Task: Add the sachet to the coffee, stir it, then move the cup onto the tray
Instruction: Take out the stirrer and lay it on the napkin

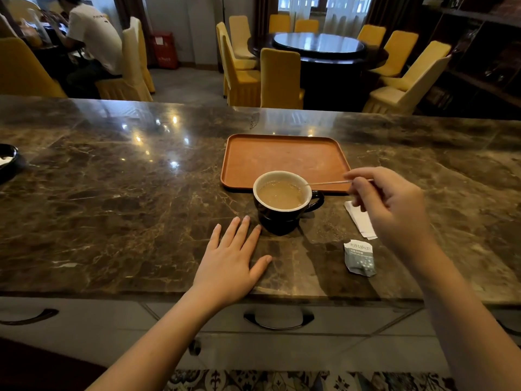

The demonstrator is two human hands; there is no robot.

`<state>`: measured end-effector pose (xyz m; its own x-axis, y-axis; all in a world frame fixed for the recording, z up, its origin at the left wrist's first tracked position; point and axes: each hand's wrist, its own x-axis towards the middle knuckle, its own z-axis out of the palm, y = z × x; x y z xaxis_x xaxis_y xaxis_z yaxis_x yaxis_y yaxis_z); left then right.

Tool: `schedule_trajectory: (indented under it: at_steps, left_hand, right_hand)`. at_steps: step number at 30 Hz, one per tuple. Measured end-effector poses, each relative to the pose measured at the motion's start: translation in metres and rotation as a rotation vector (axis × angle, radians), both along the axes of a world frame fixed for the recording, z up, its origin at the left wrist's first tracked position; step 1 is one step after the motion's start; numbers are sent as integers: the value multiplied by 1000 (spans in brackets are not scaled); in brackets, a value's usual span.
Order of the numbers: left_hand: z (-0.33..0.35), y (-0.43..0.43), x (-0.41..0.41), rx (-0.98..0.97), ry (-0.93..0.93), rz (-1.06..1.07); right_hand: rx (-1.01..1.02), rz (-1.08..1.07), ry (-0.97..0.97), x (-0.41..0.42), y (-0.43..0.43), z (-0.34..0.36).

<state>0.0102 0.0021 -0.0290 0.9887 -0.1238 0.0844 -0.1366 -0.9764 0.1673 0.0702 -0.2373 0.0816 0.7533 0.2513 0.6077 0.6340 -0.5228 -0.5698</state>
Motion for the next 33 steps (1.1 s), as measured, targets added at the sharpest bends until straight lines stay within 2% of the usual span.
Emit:
schedule_trajectory:
  at_steps: [4, 8, 11, 18, 33]
  left_hand:
    - [1, 0, 0, 9, 10, -1]
    - [2, -1, -1, 23, 9, 3]
    - [2, 0, 0, 23, 7, 6]
    - [1, 1, 0, 20, 1, 2]
    - [1, 0, 1, 24, -3, -2]
  right_hand:
    - [108, -72, -15, -3, -29, -5]
    - [171, -237, 36, -3, -63, -28]
    - [172, -337, 80, -7, -82, -52]
    - [205, -424, 116, -14, -83, -84]
    - [-270, -593, 318, -17, -82, -85]
